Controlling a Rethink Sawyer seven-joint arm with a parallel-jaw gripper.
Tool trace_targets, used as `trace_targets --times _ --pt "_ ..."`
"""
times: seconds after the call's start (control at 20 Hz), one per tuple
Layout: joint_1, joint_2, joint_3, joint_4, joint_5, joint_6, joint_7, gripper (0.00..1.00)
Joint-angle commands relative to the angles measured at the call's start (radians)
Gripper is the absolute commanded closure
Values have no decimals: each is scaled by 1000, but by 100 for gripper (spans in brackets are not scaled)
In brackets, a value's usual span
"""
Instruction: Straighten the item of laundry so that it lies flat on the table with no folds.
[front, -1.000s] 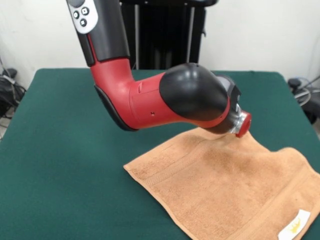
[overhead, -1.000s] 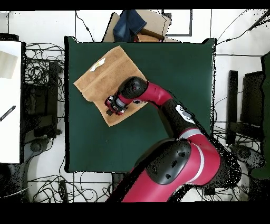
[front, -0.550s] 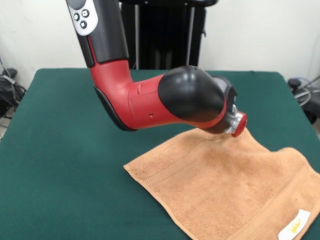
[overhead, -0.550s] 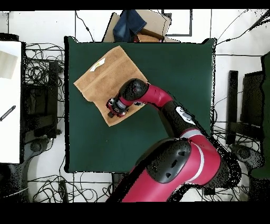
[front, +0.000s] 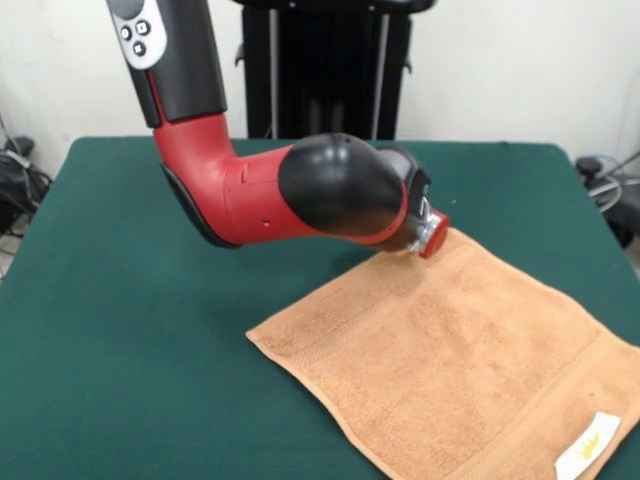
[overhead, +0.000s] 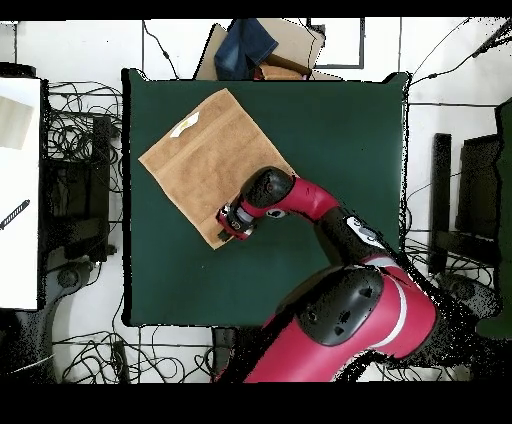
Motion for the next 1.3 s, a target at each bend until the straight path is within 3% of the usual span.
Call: trace_targets --times 0.05,0.45,0.6,0.7,0.8,0.85,1.05,1.2,1.3 --pt "1 63 -85 42 -101 -57 -93 100" --pt "4 85 -86 9 -108 -64 -100 100" --pt "23 23 -69 39 -165 -187 -107 100" --pt "47 -39 -44 67 -242 -366 -107 100" --pt "138 -137 -84 80 -372 -614 3 100" --pt "181 -165 -101 71 -397 -660 53 100" --pt "302 -165 -145 -11 -461 -712 162 100" --pt "450 -167 -289 -97 -570 -825 333 100" --pt "541 -153 -402 -145 -588 -887 455 100"
